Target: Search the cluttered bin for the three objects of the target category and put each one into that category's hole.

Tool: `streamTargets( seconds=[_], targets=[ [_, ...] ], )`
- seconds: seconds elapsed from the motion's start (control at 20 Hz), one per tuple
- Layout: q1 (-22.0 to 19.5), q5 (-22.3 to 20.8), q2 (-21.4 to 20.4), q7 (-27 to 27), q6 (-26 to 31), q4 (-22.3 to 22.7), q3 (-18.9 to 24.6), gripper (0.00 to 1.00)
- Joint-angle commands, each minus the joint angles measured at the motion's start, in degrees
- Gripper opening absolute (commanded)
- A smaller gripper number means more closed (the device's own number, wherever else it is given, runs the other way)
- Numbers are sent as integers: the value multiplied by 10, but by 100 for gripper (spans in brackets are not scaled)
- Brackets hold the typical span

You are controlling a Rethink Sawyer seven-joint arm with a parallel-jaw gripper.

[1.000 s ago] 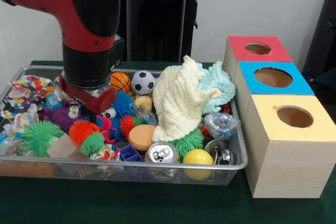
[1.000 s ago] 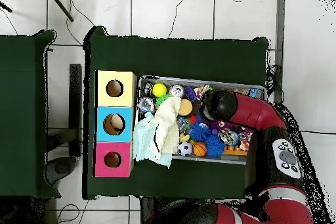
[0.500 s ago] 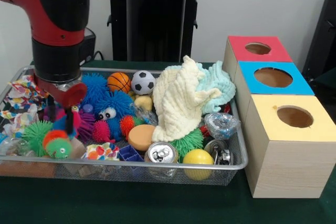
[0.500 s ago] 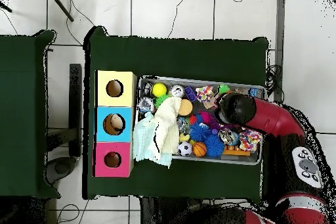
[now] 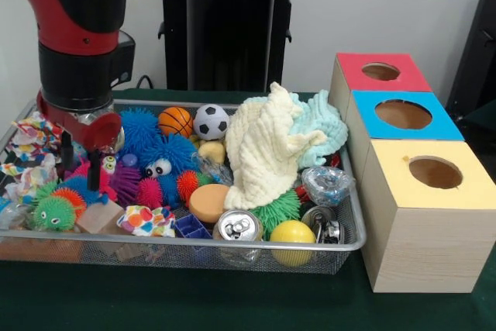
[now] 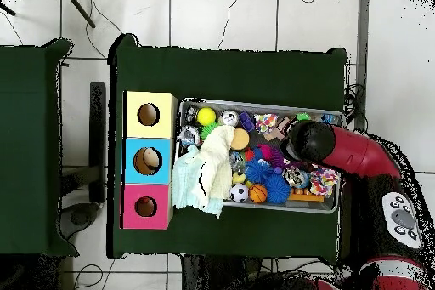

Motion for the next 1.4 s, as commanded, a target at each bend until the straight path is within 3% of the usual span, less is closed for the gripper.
streamTargets(
  seconds=[0.05,0.25,0.4,0.75,0.9,1.15,1.4],
  targets=[
    [18,-14,-22,20,35,35,-2,100],
    [-4,-19,-28,-30,105,-37,-12,100],
    [-31,-31,-34,-74,124,-77,-8,100],
    [-84,-39,-36,-118,117,-92,25,100],
    [-96,-40,-41,-109,108,-67,26,100],
    [-107,-45,-58,-58,33,33,19,100],
    [-81,-54,-88,-13,25,76,-5,100]
  ],
)
